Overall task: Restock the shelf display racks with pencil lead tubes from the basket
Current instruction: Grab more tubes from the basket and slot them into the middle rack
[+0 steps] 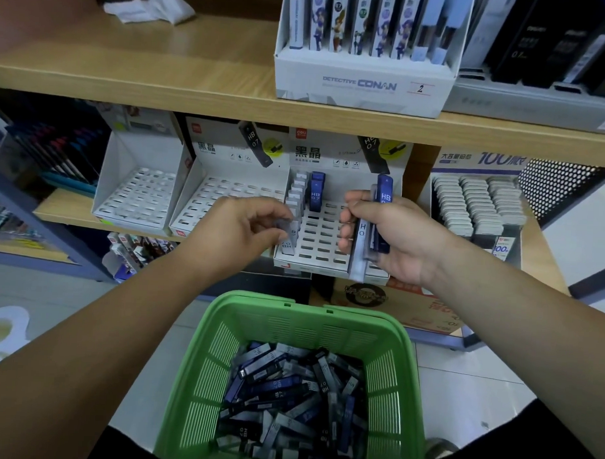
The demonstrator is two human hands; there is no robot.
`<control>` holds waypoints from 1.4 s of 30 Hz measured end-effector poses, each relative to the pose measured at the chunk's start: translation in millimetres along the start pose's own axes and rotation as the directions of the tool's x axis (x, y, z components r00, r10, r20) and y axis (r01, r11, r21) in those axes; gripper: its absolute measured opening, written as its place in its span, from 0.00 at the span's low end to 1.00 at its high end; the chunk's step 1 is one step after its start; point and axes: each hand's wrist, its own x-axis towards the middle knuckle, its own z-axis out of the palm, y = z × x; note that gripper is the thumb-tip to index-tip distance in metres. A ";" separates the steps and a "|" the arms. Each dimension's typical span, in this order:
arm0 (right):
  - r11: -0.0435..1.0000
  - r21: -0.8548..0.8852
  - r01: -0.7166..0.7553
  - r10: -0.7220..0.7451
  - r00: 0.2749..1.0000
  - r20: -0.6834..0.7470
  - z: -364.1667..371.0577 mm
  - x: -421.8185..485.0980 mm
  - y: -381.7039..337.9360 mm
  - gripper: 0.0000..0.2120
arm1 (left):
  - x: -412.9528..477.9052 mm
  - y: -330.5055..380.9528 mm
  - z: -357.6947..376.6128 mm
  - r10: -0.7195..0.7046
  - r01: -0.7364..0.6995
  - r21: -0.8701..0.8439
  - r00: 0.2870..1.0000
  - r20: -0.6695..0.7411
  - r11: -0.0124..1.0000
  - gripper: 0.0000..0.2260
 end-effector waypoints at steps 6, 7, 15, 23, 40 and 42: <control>1.000 0.021 0.017 -0.017 1.000 0.006 3.5 -3.5 -1.8 0.07 | 0.4 3.8 3.4 0.117 -0.118 0.139 0.993 0.017 0.983 0.12; 1.000 0.024 0.020 -0.020 1.000 0.006 3.8 -4.2 -2.2 0.07 | 0.9 4.6 3.8 0.095 -0.096 0.109 0.995 0.020 0.989 0.12; 0.999 0.042 0.024 -0.024 1.000 0.010 5.8 -8.8 -5.1 0.07 | 1.3 4.3 2.8 0.140 -0.140 0.198 0.990 0.013 0.970 0.11; 0.997 0.069 0.036 -0.036 0.999 0.001 6.1 -8.9 -6.8 0.08 | 2.3 2.8 -2.4 0.047 -0.041 0.214 0.999 -0.024 0.976 0.10; 0.854 -0.521 0.008 -0.034 0.999 -0.040 5.8 5.1 24.1 0.04 | 0.3 2.1 -7.3 -0.066 0.074 0.157 0.996 -0.053 0.985 0.14; 0.844 -0.535 -0.028 0.005 0.999 -0.045 8.2 9.9 31.7 0.03 | 0.8 1.9 -5.9 -0.102 0.112 0.121 0.991 -0.086 0.986 0.14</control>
